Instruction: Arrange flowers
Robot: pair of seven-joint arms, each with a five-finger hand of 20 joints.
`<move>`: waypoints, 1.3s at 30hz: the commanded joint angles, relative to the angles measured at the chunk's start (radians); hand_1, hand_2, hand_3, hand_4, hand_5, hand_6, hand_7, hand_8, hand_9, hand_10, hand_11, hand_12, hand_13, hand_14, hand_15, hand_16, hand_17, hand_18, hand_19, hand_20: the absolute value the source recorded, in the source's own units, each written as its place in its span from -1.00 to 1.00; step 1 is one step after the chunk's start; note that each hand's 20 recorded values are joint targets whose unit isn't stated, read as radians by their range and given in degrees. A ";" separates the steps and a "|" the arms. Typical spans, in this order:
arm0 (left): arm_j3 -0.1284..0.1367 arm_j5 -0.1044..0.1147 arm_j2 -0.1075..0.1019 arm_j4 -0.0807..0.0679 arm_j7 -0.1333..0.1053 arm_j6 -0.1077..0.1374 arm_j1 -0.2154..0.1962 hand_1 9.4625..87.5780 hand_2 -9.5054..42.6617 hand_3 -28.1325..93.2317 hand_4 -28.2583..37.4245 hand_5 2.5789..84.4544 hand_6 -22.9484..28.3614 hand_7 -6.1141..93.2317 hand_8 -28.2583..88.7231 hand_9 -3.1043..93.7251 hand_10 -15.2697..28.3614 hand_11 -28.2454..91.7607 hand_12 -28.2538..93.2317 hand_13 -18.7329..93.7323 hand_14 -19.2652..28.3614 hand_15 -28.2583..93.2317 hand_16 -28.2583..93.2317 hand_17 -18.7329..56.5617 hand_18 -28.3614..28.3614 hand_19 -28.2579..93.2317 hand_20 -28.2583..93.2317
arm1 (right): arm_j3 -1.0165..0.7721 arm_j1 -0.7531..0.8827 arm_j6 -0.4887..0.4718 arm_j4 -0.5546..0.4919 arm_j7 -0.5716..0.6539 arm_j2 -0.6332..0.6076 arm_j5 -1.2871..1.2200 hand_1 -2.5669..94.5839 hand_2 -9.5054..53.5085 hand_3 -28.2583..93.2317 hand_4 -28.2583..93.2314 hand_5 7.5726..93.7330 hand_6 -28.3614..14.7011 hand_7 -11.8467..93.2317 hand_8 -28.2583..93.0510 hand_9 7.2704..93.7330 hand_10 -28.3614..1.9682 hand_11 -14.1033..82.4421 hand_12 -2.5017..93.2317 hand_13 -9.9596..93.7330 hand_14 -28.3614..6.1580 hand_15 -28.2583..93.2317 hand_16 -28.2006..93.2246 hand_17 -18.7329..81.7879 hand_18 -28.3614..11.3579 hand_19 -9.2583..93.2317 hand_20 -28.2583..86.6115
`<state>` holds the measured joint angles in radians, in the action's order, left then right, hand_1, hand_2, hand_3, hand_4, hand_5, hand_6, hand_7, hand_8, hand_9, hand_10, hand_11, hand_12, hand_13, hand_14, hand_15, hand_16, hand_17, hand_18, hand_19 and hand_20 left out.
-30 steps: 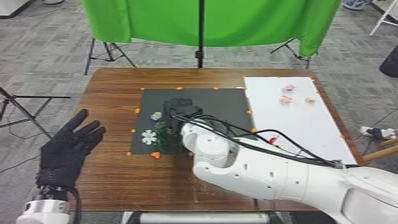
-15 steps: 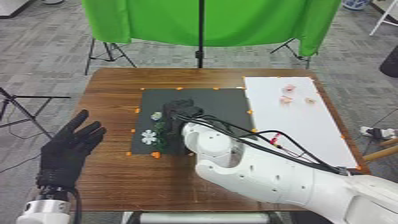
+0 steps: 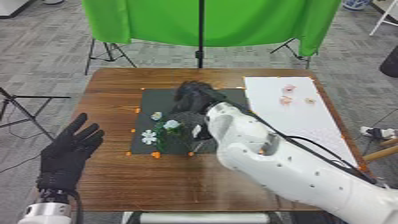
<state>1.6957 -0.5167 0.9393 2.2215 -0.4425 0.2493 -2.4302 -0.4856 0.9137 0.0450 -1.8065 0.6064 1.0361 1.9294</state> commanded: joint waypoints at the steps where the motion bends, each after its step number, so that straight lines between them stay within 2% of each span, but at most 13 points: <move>1: -0.025 0.007 -0.009 -0.001 -0.016 0.010 -0.018 -0.64 -0.44 0.83 -0.90 -0.20 0.20 -0.66 -0.69 -0.25 0.62 -0.22 -0.38 -0.29 0.95 0.12 -0.68 -0.78 1.00 0.46 -0.63 | -0.011 -0.073 0.094 0.041 -0.009 -0.275 -0.033 -0.28 -1.00 0.76 -1.00 0.15 0.32 -0.46 -0.75 0.14 -0.19 -0.06 -0.65 0.09 -0.19 0.65 -0.34 -0.30 -0.84 0.60 0.31; 4: -0.022 -0.004 0.006 -0.001 -0.011 0.004 -0.020 -0.64 -0.43 0.83 -0.89 -0.20 0.20 -0.66 -0.69 -0.25 0.62 -0.22 -0.38 -0.29 0.94 0.11 -0.68 -0.78 1.00 0.45 -0.63 | 0.020 -0.099 0.111 0.067 0.005 -0.354 -0.024 -0.27 -1.00 0.77 -1.00 0.13 0.33 -0.45 -0.76 0.13 -0.18 -0.10 -0.65 0.09 -0.20 0.62 -0.35 -0.30 -0.84 0.60 0.30; 6: -0.025 0.001 -0.001 -0.002 -0.016 0.007 -0.022 -0.64 -0.43 0.83 -0.88 -0.20 0.20 -0.66 -0.69 -0.25 0.61 -0.22 -0.38 -0.29 0.94 0.11 -0.68 -0.78 1.00 0.45 -0.62 | 0.056 -0.124 0.125 0.087 0.031 -0.394 -0.023 -0.26 -1.00 0.77 -1.00 0.11 0.33 -0.45 -0.76 0.11 -0.18 -0.13 -0.65 0.08 -0.20 0.61 -0.35 -0.30 -0.85 0.60 0.29; 8: -0.019 -0.008 0.011 -0.001 -0.005 0.000 -0.022 -0.64 -0.43 0.83 -0.88 -0.21 0.20 -0.66 -0.69 -0.25 0.61 -0.22 -0.38 -0.29 0.94 0.11 -0.68 -0.78 1.00 0.45 -0.62 | 0.088 -0.142 0.127 0.113 0.070 -0.415 0.017 -0.26 -1.00 0.78 -1.00 0.10 0.33 -0.45 -0.76 0.10 -0.18 -0.15 -0.65 0.08 -0.20 0.60 -0.35 -0.30 -0.84 0.60 0.29; 9: -0.021 -0.006 0.007 -0.002 -0.008 0.002 -0.021 -0.64 -0.43 0.82 -0.88 -0.21 0.19 -0.66 -0.69 -0.25 0.60 -0.22 -0.38 -0.29 0.94 0.11 -0.68 -0.78 1.00 0.45 -0.61 | 0.102 -0.148 0.137 0.129 0.080 -0.421 0.038 -0.26 -1.00 0.78 -1.00 0.10 0.33 -0.45 -0.76 0.10 -0.18 -0.15 -0.65 0.08 -0.20 0.60 -0.35 -0.29 -0.85 0.60 0.28; 10: -0.023 0.001 -0.001 -0.002 -0.016 0.007 -0.022 -0.64 -0.43 0.82 -0.87 -0.21 0.19 -0.66 -0.69 -0.26 0.60 -0.22 -0.38 -0.29 0.94 0.11 -0.68 -0.78 1.00 0.45 -0.61 | 0.095 -0.143 0.125 0.143 0.093 -0.420 0.054 -0.26 -1.00 0.78 -1.00 0.10 0.33 -0.45 -0.76 0.09 -0.18 -0.15 -0.65 0.08 -0.20 0.60 -0.35 -0.29 -0.85 0.60 0.28; 15: -0.028 -0.004 0.009 -0.003 -0.006 0.002 -0.011 -0.63 -0.42 0.82 -0.87 -0.22 0.19 -0.66 -0.69 -0.26 0.60 -0.22 -0.39 -0.29 0.93 0.12 -0.68 -0.78 1.00 0.44 -0.60 | 0.068 -0.129 0.091 0.208 0.157 -0.404 0.037 -0.25 -1.00 0.79 -1.00 0.10 0.34 -0.45 -0.76 0.10 -0.17 -0.16 -0.64 0.11 -0.18 0.60 -0.36 -0.26 -0.85 0.62 0.27; 21: -0.020 -0.028 0.038 -0.006 0.018 -0.011 0.004 -0.64 -0.42 0.82 -0.86 -0.22 0.19 -0.66 -0.69 -0.26 0.60 -0.21 -0.39 -0.29 0.92 0.11 -0.68 -0.78 1.00 0.44 -0.59 | 0.080 -0.121 0.038 0.249 0.164 -0.405 0.042 -0.24 -1.00 0.78 -1.00 0.11 0.36 -0.44 -0.76 0.10 -0.18 -0.17 -0.64 0.12 -0.17 0.60 -0.36 -0.26 -0.85 0.63 0.26; 25: -0.015 -0.033 0.043 -0.005 0.021 -0.016 -0.001 -0.64 -0.42 0.82 -0.86 -0.22 0.19 -0.66 -0.69 -0.26 0.60 -0.21 -0.39 -0.29 0.92 0.11 -0.68 -0.78 1.00 0.44 -0.58 | 0.088 -0.114 0.040 0.282 0.168 -0.372 0.045 -0.24 -1.00 0.78 -1.00 0.11 0.38 -0.44 -0.77 0.10 -0.17 -0.17 -0.64 0.12 -0.17 0.60 -0.35 -0.26 -0.84 0.63 0.26; 32: -0.017 -0.045 0.057 -0.007 0.047 -0.027 0.020 -0.64 -0.42 0.82 -0.86 -0.24 0.17 -0.65 -0.69 -0.27 0.59 -0.21 -0.39 -0.29 0.92 0.11 -0.68 -0.78 1.00 0.43 -0.58 | 0.094 -0.102 0.000 0.346 0.183 -0.320 0.076 -0.22 -1.00 0.79 -1.00 0.12 0.42 -0.43 -0.77 0.11 -0.15 -0.17 -0.64 0.13 -0.15 0.60 -0.36 -0.26 -0.85 0.63 0.26; 34: -0.022 -0.034 0.041 -0.008 0.031 -0.020 0.016 -0.64 -0.43 0.82 -0.86 -0.24 0.17 -0.65 -0.69 -0.27 0.59 -0.21 -0.39 -0.29 0.92 0.11 -0.68 -0.78 1.00 0.43 -0.57 | 0.115 -0.106 0.025 0.359 0.183 -0.317 0.096 -0.16 -1.00 0.78 -1.00 0.18 0.47 -0.42 -0.78 0.17 -0.06 -0.17 -0.65 0.19 -0.10 0.58 -0.36 -0.24 -0.85 0.63 0.25; 37: -0.017 -0.029 0.038 -0.006 0.028 -0.017 0.007 -0.63 -0.42 0.82 -0.86 -0.24 0.17 -0.65 -0.69 -0.27 0.60 -0.21 -0.39 -0.29 0.92 0.11 -0.68 -0.78 1.00 0.43 -0.57 | 0.139 -0.104 0.057 0.371 0.189 -0.314 0.130 -0.05 -1.00 0.72 -1.00 0.35 0.51 -0.43 -0.72 0.38 0.15 -0.15 -0.62 0.33 0.08 0.55 -0.31 -0.20 -0.80 0.66 0.26; 39: -0.015 -0.030 0.041 -0.005 0.028 -0.015 0.003 -0.63 -0.42 0.82 -0.86 -0.24 0.17 -0.64 -0.69 -0.27 0.59 -0.21 -0.39 -0.29 0.92 0.11 -0.68 -0.78 1.00 0.43 -0.57 | 0.160 -0.104 0.102 0.379 0.190 -0.313 0.149 0.06 -1.00 0.60 -1.00 0.51 0.51 -0.43 -0.62 0.57 0.28 -0.27 -0.46 0.41 0.20 0.53 -0.23 -0.16 -0.75 0.68 0.27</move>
<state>1.6782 -0.5530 0.9835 2.2197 -0.4143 0.2347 -2.4103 -0.3782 0.8023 0.0589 -1.4432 0.7822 0.7131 2.0016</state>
